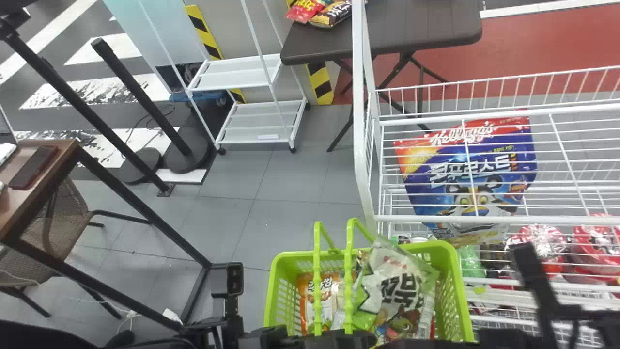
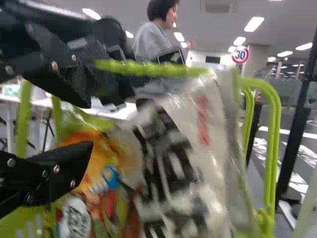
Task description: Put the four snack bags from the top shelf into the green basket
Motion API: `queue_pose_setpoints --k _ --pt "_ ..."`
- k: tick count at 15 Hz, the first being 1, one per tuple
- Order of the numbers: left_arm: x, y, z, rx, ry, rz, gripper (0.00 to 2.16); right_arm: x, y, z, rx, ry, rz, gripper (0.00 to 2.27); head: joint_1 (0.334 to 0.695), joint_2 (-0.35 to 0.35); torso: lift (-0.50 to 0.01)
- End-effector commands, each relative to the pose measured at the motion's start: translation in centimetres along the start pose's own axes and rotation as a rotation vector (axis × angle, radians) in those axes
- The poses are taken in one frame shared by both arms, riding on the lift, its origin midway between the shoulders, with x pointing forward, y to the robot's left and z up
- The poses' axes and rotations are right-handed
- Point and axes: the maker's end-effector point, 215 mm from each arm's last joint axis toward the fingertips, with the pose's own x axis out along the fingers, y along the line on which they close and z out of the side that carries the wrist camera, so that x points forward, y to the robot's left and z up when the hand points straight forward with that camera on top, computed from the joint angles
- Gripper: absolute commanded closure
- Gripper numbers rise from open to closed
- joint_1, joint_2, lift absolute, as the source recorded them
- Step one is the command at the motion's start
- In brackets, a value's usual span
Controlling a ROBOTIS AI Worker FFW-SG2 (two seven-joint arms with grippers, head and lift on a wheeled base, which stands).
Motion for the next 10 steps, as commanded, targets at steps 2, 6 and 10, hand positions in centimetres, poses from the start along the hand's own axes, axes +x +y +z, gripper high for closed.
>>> queue_pose_setpoints --k 2,6,10 --pt "-0.1 -0.1 0.0 -0.002 0.0 -0.007 2.15 -6.6 2.6 3.4 -0.07 -0.161 -0.003 0.03 0.695 0.35 0.0" --pt "-0.2 0.0 0.0 -0.003 -0.002 -0.007 2.15 -14.3 -1.0 6.6 -0.211 -0.412 -0.288 0.03 0.695 0.317 0.0" --pt "-0.3 0.2 -0.2 -0.009 -0.006 0.0 2.15 -22.0 -5.7 11.6 -0.463 -0.712 -0.689 0.03 0.695 0.151 0.0"
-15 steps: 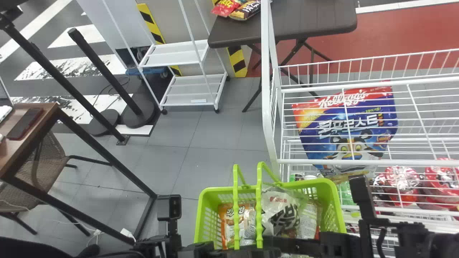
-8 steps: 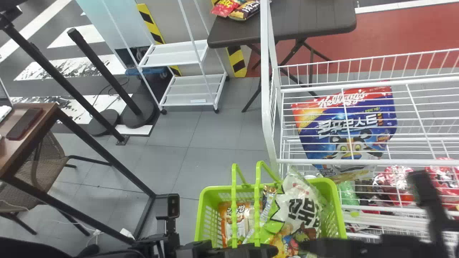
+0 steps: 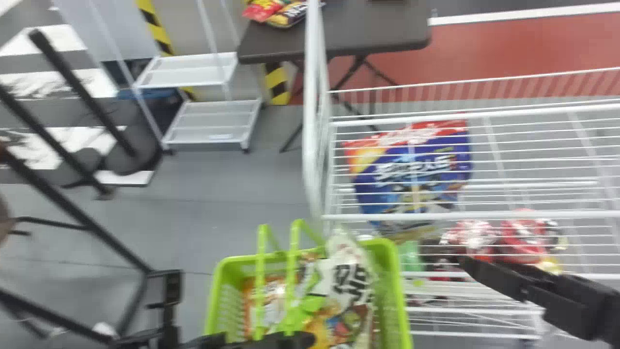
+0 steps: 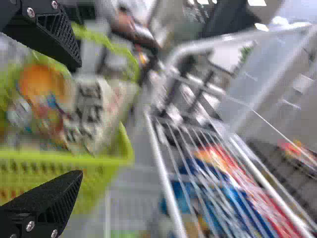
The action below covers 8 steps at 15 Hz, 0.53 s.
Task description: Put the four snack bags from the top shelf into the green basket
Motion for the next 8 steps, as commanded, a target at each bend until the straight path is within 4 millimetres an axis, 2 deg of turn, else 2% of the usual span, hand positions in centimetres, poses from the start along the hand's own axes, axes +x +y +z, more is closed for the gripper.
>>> queue_pose_setpoints --k 1,4,5,8 --pt "0.0 -0.1 -0.1 -0.004 -0.002 -0.008 2.15 -1.7 -3.6 3.5 -0.2 -0.181 -0.166 0.03 0.695 0.064 0.0" --pt "0.0 0.0 -0.2 -0.006 -0.002 -0.005 2.15 -5.2 -5.4 6.5 -0.375 -0.358 -0.261 0.04 0.695 -0.042 0.0" --pt "0.0 0.0 -0.2 -0.006 -0.003 -0.005 2.15 -5.6 -5.7 6.7 -0.412 -0.372 -0.281 0.04 0.695 -0.092 0.0" --pt "-0.1 0.1 -0.5 -0.011 -0.003 -0.001 2.15 -6.1 -5.8 6.3 -0.477 -0.38 -0.303 0.04 0.695 -0.134 0.0"
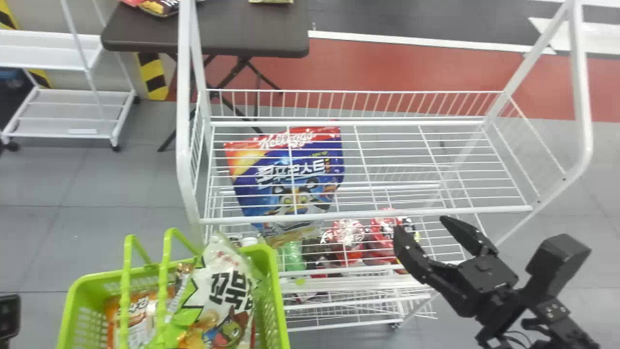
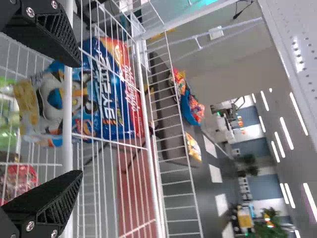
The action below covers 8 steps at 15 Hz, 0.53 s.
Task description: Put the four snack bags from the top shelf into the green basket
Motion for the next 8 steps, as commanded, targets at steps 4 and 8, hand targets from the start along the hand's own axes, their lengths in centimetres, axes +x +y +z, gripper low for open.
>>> queue_pose_setpoints --k 4,8 --pt "-0.2 -0.2 0.0 -0.002 -0.023 -0.005 2.15 -0.1 2.0 -0.4 -0.132 -0.034 0.001 0.05 0.695 -0.139 0.0" --pt "-0.1 -0.4 0.0 0.0 -0.023 -0.006 2.15 -0.6 2.7 -1.5 -0.131 -0.02 0.002 0.05 0.695 -0.099 0.0"
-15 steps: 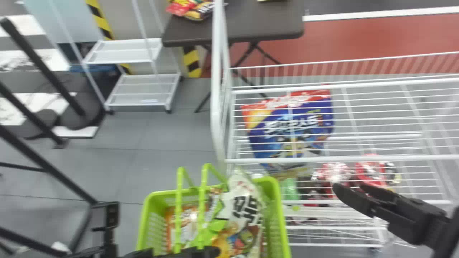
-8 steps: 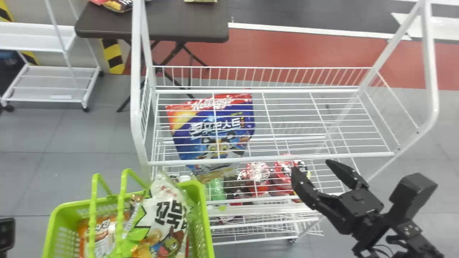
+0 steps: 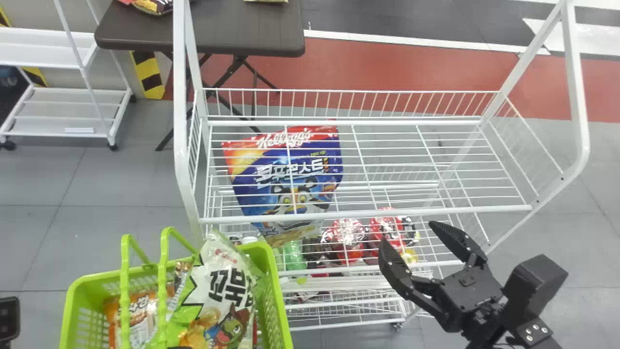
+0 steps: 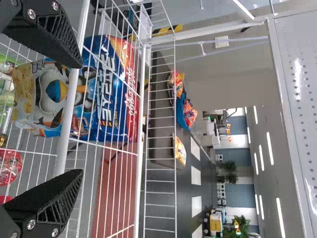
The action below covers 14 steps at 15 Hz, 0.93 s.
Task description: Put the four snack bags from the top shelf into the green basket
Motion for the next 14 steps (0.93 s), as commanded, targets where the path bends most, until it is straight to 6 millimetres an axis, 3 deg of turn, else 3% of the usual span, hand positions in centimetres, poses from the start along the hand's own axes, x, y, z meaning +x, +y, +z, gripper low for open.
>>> queue_pose_setpoints --k 1,14 --pt "-0.2 -0.1 -0.3 -0.005 -0.001 -0.004 2.15 -0.3 0.3 -0.2 -0.003 -0.001 0.002 0.05 0.695 -0.097 0.0" --pt "0.0 -0.4 -0.3 -0.009 0.002 -0.006 2.15 -1.0 1.6 -0.3 -0.007 -0.019 0.021 0.06 0.695 -0.091 0.0"
